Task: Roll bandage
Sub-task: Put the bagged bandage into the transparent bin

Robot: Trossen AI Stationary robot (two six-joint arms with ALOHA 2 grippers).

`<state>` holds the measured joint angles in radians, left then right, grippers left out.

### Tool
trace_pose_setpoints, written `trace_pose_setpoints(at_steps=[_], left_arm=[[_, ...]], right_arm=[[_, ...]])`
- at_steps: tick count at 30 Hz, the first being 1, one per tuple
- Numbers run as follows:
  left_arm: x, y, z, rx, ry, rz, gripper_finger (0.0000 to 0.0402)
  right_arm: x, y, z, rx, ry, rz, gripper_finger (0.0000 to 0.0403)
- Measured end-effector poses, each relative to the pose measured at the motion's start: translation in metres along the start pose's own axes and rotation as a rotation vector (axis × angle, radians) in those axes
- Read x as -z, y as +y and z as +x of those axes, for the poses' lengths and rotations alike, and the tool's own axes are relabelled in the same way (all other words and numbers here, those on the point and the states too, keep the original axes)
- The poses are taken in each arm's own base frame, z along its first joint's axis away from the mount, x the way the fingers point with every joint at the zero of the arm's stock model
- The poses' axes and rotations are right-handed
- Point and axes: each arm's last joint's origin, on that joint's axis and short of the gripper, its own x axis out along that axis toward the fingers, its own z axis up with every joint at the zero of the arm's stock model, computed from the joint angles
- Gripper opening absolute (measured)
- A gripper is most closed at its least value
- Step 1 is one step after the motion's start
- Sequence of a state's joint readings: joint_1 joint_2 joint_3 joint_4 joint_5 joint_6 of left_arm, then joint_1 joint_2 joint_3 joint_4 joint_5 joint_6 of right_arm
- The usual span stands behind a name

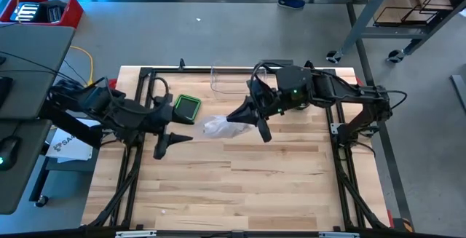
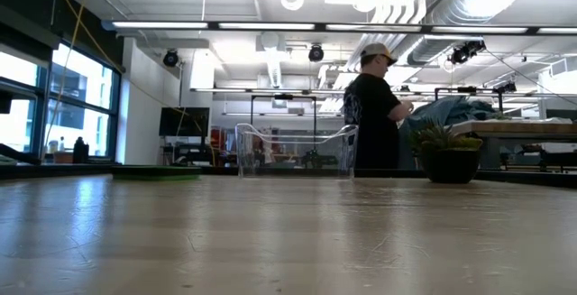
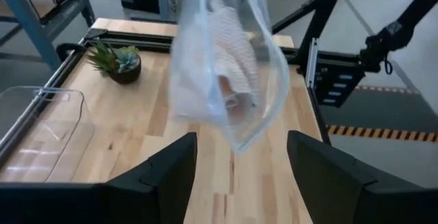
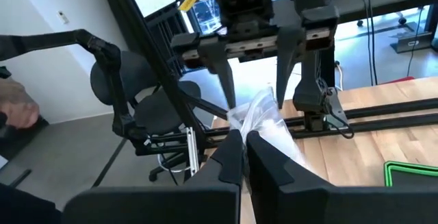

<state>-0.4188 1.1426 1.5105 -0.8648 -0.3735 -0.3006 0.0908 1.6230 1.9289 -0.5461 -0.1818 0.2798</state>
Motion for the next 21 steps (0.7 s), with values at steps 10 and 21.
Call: trace_pose_setpoints(at_steps=[10,21], left_arm=[[0.000,-0.006,0.016,-0.119,-0.014,0.062,0.0223],[-0.002,-0.006,0.015,-0.114,-0.040,0.013,0.0103]], right_arm=[[0.000,-0.002,0.000,-0.020,0.008,0.003,0.0000],[-0.001,-0.001,-0.003,-0.027,0.013,-0.023,0.0000]])
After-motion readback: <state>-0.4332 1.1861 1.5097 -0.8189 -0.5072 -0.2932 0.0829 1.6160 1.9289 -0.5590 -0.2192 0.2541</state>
